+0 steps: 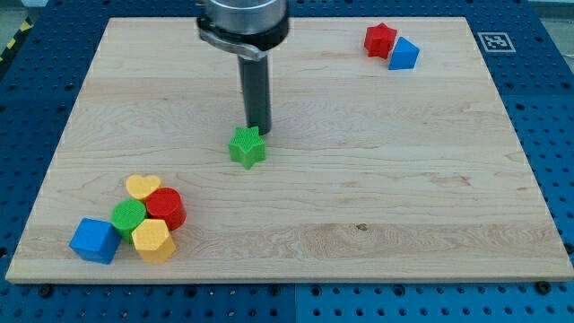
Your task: Move the green star above to the yellow heart
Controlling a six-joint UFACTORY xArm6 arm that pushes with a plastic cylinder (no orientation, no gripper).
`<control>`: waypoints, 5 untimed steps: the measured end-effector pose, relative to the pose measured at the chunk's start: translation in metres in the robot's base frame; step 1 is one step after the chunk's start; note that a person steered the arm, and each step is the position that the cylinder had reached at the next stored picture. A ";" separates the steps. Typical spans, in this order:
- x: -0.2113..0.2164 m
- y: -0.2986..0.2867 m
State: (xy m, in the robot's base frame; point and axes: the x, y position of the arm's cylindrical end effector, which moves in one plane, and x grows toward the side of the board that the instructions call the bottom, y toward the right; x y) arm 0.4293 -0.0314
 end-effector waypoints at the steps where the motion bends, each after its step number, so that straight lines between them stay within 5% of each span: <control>1: 0.004 0.023; 5: 0.049 -0.055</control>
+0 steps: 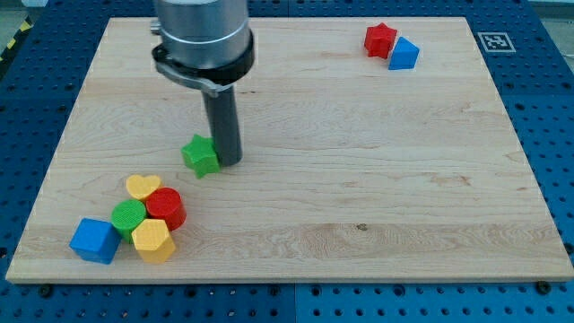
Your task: Move the green star above to the yellow heart
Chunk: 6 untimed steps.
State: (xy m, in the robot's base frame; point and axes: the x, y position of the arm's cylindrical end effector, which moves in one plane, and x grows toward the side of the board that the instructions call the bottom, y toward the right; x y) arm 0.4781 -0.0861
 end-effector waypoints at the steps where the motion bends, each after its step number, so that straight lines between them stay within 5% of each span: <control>1: 0.000 -0.017; 6: -0.012 -0.068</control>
